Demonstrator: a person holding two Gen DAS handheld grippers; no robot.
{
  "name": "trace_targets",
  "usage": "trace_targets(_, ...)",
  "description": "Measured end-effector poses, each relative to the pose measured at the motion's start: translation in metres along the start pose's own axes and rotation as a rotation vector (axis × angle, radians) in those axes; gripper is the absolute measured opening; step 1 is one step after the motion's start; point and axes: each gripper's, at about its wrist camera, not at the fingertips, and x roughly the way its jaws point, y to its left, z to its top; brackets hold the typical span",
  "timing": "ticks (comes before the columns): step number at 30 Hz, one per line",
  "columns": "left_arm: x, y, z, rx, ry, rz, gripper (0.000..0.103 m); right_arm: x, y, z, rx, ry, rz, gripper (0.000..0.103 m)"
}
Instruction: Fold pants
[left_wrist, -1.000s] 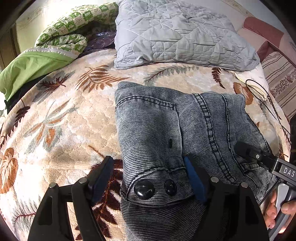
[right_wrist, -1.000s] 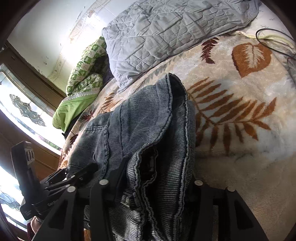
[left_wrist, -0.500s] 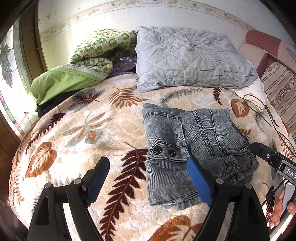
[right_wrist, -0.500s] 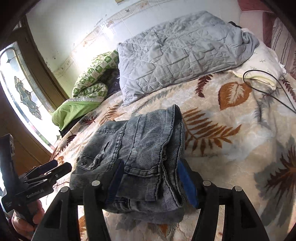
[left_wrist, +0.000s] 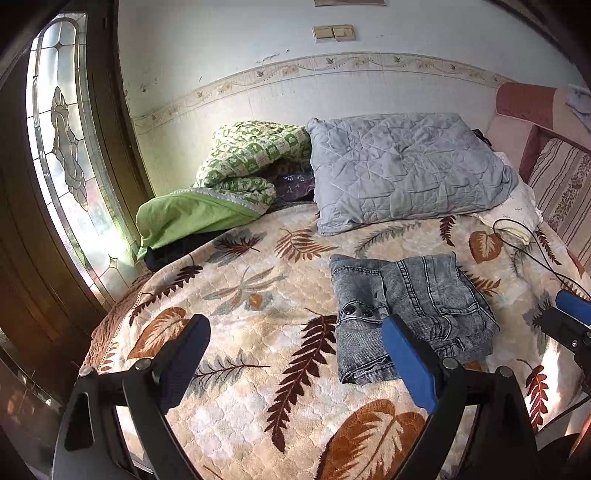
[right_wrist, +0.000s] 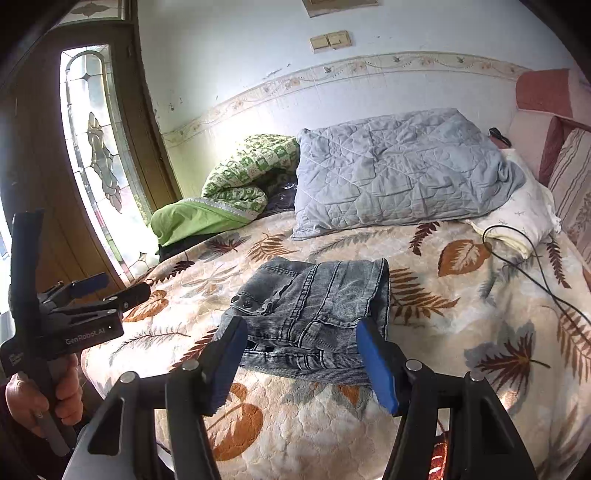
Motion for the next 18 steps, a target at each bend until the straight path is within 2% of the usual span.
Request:
trace_targets(3, -0.019, 0.001, 0.005, -0.005, -0.049, 0.007, 0.099, -0.022, 0.010, 0.004, -0.031, -0.030, -0.015, 0.067)
trace_targets(7, -0.035, -0.001, 0.008, 0.004, -0.074, 0.006, 0.099, -0.044, 0.021, 0.008, -0.061, -0.065, -0.029, 0.070)
trace_targets(18, -0.041, 0.001, 0.008, -0.015, -0.065, 0.024, 0.099, -0.062, 0.047, 0.013, -0.139, -0.116, -0.089, 0.073)
